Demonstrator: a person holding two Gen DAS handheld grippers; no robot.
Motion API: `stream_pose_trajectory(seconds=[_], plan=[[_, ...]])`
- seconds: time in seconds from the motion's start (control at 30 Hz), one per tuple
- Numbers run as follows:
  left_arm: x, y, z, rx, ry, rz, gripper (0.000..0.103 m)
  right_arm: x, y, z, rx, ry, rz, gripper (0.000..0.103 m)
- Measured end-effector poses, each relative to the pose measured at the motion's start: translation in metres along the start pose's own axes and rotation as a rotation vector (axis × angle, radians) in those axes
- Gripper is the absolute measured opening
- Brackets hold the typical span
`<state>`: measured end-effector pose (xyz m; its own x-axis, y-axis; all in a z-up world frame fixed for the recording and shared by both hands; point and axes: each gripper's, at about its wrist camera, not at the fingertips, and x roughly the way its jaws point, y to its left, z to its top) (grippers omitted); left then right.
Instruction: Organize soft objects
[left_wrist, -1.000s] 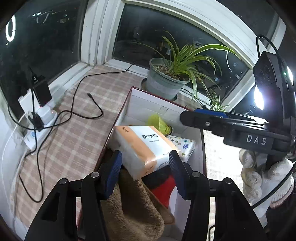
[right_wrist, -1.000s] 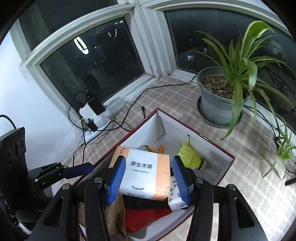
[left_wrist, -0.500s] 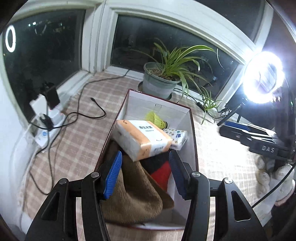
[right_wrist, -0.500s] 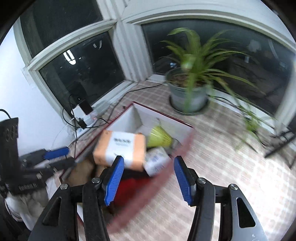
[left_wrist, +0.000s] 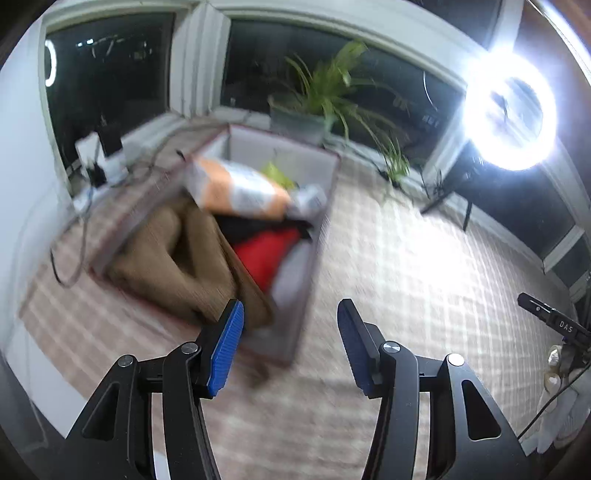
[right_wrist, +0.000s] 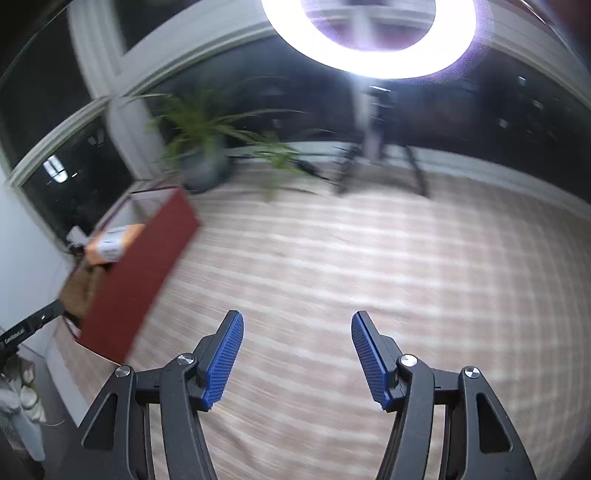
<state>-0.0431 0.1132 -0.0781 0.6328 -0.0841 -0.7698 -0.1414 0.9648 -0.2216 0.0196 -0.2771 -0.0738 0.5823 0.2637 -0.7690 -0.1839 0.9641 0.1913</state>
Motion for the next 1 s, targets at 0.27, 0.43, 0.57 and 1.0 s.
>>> stream_pose_trajectory(seconds=[0.27,0.43,0.57,1.0], plan=[[0.008,-0.045,-0.047,-0.022,0.011,0.035,0.051,-0.003,-0.12,-0.046,0.125,0.015,-0.14,0.057],[0.02,-0.065,-0.067,-0.049,0.012,0.087,0.051,0.005,-0.167,-0.063,0.157,0.015,-0.191,0.057],[0.029,-0.075,-0.085,-0.086,0.025,0.128,0.051,0.023,-0.192,-0.073,0.168,0.04,-0.204,0.057],[0.023,-0.06,-0.106,-0.152,-0.004,0.224,0.051,0.04,-0.22,-0.09,0.212,0.005,-0.3,0.085]])
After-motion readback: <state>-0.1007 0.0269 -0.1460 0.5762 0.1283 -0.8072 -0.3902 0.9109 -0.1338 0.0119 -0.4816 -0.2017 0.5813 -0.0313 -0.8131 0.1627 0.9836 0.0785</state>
